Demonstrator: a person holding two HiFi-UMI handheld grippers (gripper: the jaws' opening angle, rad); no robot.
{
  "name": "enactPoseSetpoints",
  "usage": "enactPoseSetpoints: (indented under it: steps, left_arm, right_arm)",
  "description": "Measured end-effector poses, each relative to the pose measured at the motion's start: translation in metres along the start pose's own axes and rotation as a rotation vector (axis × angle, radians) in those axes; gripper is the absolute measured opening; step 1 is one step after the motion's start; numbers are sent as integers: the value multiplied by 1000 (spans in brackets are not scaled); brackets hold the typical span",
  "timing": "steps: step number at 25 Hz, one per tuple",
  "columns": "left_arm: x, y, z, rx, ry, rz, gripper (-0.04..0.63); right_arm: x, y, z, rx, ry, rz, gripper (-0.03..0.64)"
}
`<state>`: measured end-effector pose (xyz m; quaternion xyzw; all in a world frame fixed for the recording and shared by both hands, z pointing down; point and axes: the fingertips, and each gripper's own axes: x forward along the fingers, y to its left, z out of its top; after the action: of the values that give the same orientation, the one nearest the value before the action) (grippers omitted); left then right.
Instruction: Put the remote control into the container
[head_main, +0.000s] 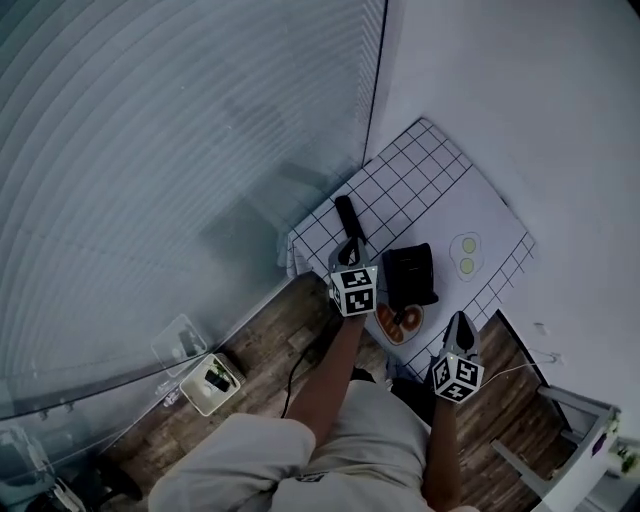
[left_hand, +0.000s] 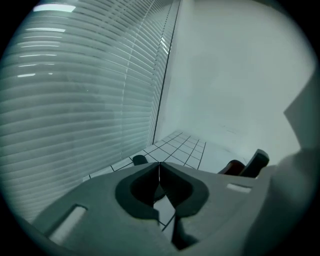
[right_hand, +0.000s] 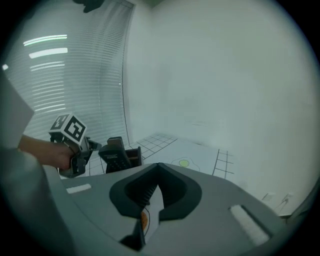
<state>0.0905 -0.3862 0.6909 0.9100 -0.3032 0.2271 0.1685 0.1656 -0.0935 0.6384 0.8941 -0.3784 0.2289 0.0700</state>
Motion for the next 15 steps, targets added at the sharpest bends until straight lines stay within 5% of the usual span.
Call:
enactPoseSetpoints:
  steps: [7, 15]
  left_arm:
    - [26, 23, -1, -41, 17, 164, 6]
    - [84, 20, 0, -97, 92, 235, 100]
  right_arm:
    - [96, -5, 34, -77, 30, 203, 3]
    - [156, -22, 35, -135, 131, 350, 3]
